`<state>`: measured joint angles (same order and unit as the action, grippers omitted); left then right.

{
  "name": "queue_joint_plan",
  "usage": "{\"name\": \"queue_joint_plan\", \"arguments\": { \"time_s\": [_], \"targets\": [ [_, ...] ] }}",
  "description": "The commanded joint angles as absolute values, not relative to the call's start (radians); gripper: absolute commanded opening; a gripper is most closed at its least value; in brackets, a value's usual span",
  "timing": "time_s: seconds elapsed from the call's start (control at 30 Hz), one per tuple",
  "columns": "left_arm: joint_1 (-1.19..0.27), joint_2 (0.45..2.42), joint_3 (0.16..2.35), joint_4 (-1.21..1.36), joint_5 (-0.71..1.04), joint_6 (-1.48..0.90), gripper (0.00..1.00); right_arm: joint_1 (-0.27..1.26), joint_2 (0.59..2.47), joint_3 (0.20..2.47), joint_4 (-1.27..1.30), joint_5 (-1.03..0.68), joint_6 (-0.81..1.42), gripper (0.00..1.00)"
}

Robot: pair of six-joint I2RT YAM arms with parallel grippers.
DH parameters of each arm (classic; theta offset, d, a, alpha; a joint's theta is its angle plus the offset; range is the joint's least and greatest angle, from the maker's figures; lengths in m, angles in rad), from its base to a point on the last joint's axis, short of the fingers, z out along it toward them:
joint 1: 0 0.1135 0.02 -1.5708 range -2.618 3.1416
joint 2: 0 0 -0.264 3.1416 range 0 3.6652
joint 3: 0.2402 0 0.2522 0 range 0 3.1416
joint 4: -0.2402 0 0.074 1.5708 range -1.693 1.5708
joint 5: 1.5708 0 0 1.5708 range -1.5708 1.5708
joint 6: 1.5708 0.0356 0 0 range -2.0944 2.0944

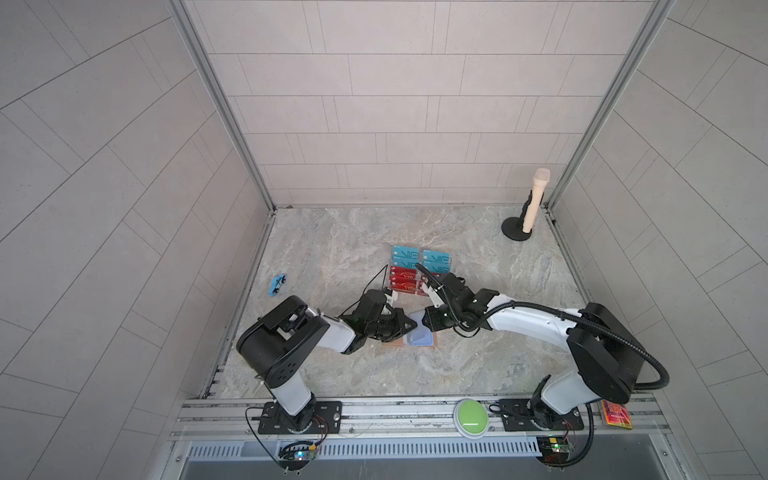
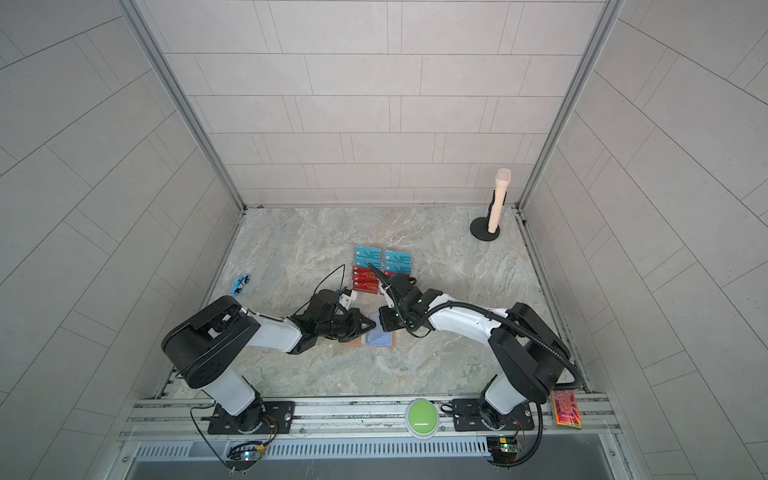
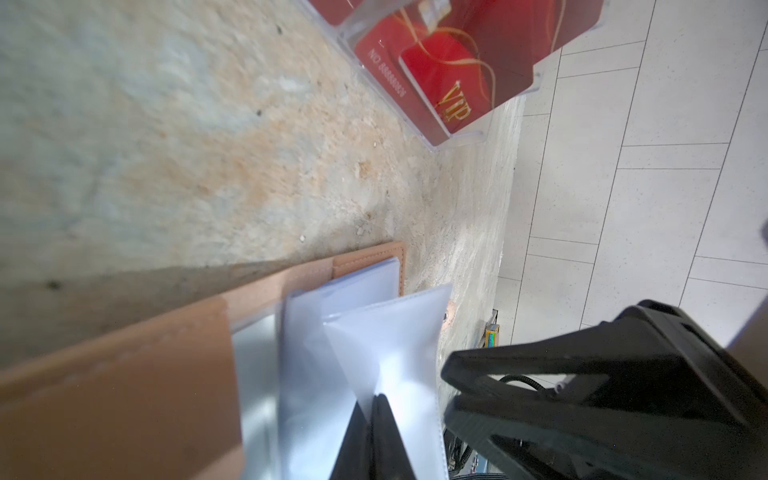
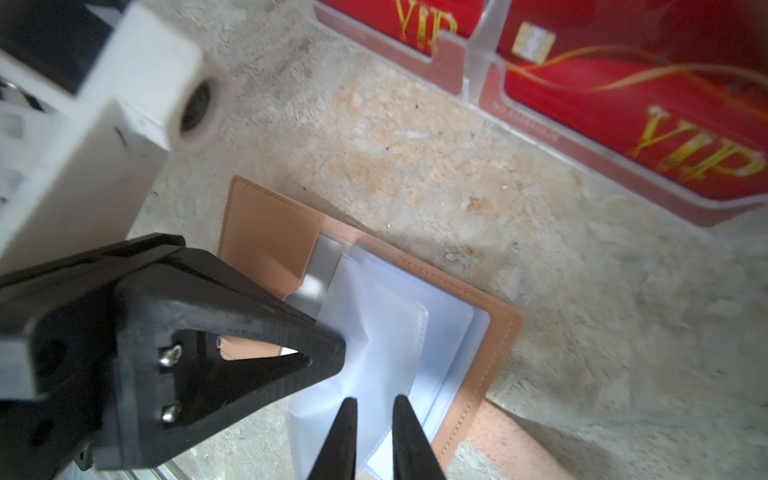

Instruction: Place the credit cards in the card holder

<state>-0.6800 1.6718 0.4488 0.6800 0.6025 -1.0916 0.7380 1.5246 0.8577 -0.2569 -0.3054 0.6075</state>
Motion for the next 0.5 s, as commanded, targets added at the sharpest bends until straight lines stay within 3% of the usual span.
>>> {"name": "queue_joint_plan", "arguments": {
  "time_s": [0.0, 0.47],
  "targets": [
    [-0.675, 1.652, 0.421, 0.701, 0.606, -1.081, 0.05, 0.721, 1.47, 0.827, -0.249, -0.287, 0.632, 0.2],
    [-0.675, 1.586, 0.373, 0.742, 0.62, -1.074, 0.02, 0.7, 1.516, 0.772, -0.173, -0.346, 0.664, 0.2]
  ]
}}
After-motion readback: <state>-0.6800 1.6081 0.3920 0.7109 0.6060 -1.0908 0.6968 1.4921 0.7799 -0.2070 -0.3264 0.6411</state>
